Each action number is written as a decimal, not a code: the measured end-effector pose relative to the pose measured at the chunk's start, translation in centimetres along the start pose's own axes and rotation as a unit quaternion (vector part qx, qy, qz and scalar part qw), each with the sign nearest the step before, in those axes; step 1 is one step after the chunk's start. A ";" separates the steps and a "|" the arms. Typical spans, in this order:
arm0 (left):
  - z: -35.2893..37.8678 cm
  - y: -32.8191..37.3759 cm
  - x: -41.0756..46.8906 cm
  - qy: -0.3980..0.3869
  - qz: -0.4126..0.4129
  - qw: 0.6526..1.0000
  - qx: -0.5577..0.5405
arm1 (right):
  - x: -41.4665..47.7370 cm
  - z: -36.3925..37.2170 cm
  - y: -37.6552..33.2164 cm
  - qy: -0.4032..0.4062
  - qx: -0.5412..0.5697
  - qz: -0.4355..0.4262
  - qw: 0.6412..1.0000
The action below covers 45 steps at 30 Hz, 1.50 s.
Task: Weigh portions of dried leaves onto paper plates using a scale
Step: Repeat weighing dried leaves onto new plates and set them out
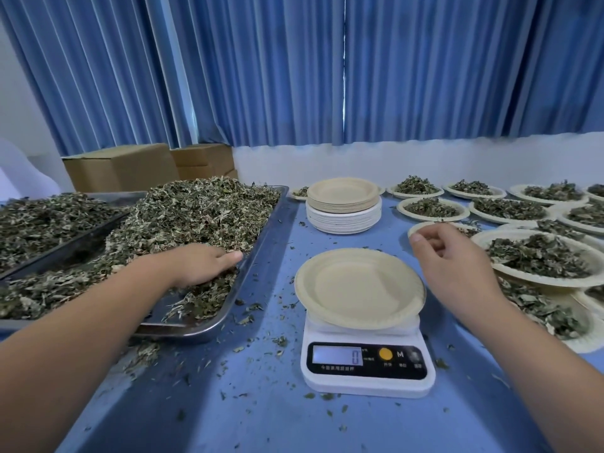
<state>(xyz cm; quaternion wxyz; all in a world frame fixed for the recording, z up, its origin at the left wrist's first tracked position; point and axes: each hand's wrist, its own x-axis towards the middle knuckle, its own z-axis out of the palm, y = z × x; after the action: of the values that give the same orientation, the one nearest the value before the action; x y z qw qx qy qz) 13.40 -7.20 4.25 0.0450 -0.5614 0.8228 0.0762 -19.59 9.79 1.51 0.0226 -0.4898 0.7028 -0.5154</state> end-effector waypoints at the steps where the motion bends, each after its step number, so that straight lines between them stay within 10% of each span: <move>1: 0.0 0.3 -0.6 0.031 0.007 0.999 -0.010 | 0.0 0.0 0.0 0.000 0.001 -0.002 1.000; 9: 1.1 1.4 -5.5 -0.092 0.025 0.989 -0.113 | -0.5 -0.4 -0.4 -0.006 0.011 -0.006 1.000; 22: 2.8 1.6 -11.3 0.059 0.112 0.991 -0.038 | -1.2 -0.9 -1.1 -0.015 0.018 -0.020 1.000; 38: 0.4 0.5 -9.1 0.090 0.021 0.958 -0.272 | -1.2 -1.1 -1.0 -0.025 0.013 -0.017 0.999; 45: -2.6 8.2 -7.5 0.166 0.112 0.923 -0.329 | -1.4 -1.1 -1.2 -0.031 0.002 -0.016 0.999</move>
<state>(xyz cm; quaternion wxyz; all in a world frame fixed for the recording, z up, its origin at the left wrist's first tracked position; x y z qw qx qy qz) 8.49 2.14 8.67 -0.2886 -0.4532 0.8046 0.2528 -18.63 11.54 2.29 0.0369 -0.5171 0.6927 -0.5015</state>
